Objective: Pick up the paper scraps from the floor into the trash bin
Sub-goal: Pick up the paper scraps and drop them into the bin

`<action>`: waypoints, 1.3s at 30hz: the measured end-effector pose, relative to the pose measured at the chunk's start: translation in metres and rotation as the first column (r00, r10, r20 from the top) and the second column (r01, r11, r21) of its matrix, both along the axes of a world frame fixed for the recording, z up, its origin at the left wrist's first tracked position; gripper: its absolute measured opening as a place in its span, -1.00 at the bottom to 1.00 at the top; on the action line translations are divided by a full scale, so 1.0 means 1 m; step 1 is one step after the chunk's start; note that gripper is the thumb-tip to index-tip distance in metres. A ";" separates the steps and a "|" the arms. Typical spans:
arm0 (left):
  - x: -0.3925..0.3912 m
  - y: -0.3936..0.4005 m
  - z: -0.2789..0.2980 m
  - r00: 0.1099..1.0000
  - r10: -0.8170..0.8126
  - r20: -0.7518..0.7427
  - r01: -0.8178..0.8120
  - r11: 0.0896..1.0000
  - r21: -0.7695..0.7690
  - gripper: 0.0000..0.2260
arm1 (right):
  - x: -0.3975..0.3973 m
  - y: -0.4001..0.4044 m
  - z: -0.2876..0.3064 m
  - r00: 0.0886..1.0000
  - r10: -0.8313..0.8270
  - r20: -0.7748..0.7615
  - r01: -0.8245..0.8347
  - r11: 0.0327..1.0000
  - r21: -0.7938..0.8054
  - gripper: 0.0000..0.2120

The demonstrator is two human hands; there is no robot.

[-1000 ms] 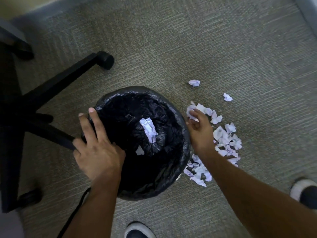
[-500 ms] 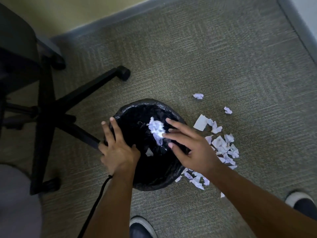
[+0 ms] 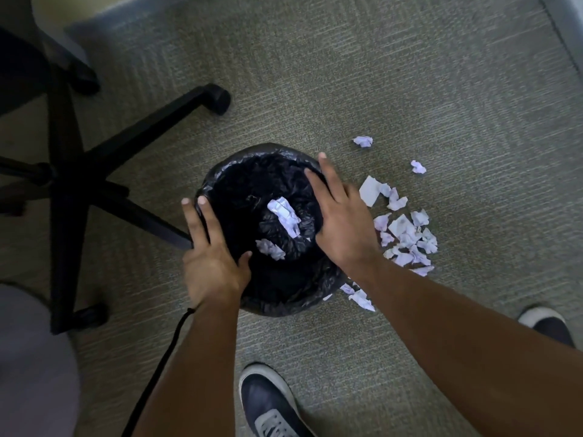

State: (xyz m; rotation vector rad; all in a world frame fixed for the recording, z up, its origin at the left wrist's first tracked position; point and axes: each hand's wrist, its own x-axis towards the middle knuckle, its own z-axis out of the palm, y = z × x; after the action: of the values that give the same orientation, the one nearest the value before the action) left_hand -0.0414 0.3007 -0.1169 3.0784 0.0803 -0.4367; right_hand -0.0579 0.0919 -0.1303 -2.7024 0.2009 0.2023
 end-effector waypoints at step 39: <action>-0.060 -0.066 -0.008 0.771 -0.620 -0.148 0.589 0.782 -0.205 -0.58 | -0.009 -0.016 -0.010 0.954 -0.147 0.260 0.059 0.946 0.320 -0.43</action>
State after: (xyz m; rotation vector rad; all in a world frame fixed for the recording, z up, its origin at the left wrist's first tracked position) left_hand -0.1019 0.2347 -0.1250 2.8229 -0.9296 -0.7403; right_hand -0.0668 0.0754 -0.1407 -2.3657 0.2068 -0.1697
